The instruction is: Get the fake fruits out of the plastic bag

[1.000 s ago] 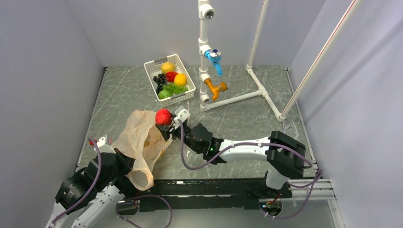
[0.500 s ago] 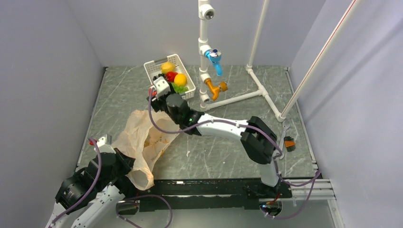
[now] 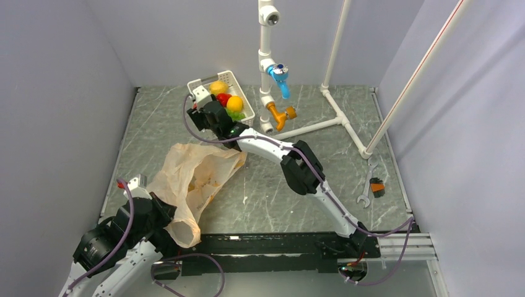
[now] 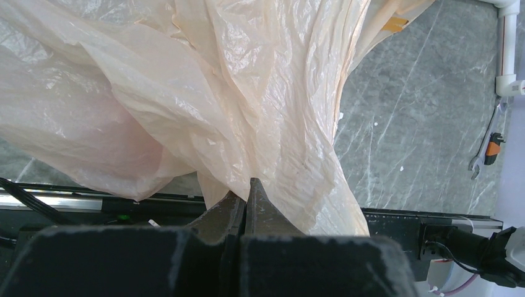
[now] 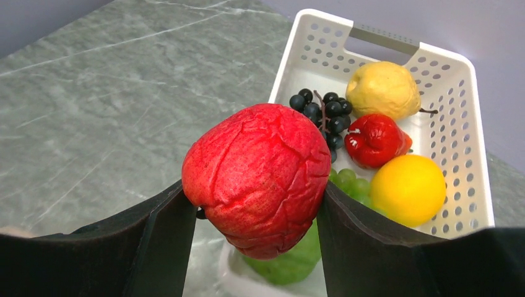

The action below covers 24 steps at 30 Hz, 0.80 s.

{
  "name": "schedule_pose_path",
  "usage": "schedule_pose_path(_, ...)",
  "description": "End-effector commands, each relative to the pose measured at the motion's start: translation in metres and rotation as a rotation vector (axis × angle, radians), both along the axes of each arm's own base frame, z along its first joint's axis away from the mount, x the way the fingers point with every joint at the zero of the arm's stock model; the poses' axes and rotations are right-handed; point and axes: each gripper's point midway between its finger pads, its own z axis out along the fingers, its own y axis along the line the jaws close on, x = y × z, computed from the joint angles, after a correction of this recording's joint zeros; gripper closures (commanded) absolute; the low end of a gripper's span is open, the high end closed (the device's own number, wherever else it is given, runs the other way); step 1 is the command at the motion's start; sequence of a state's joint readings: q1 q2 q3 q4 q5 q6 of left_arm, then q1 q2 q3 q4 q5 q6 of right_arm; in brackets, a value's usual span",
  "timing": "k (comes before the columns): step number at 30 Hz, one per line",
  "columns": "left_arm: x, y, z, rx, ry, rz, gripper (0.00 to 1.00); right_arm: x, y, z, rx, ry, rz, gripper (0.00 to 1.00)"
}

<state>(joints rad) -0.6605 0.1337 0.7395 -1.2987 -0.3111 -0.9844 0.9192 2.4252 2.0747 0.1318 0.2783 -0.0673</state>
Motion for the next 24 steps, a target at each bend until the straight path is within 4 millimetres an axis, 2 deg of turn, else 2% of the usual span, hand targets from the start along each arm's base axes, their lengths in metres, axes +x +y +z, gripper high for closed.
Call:
schedule_pose_path(1,0.003,-0.004,0.002,-0.006,-0.006,-0.009,1.0,0.032,-0.002,0.016,0.038,-0.013,0.0,0.97)
schedule_pose_path(4,0.003,-0.005,0.001,0.004,0.003,-0.017,1.0,0.041,-0.001,0.008,0.026,-0.035,0.001,0.86)
schedule_pose_path(9,0.004,-0.005,0.0,0.011,0.01,-0.019,1.0,0.056,-0.005,-0.002,0.02,-0.051,-0.016,0.8)
schedule_pose_path(13,0.004,-0.006,0.0,0.011,0.011,-0.022,1.0,0.067,-0.009,-0.008,0.052,-0.036,-0.029,0.7)
schedule_pose_path(17,0.003,-0.006,0.001,0.008,0.008,-0.025,1.0,0.078,-0.014,-0.019,0.059,-0.017,-0.049,0.5)
schedule_pose_path(21,0.003,-0.006,0.0,0.007,0.007,-0.024,1.0,0.077,-0.016,-0.022,0.055,0.013,-0.032,0.28)
schedule_pose_path(24,0.003,-0.006,0.001,0.006,0.004,-0.026,1.0,0.073,-0.017,-0.019,0.055,0.021,-0.026,0.2)
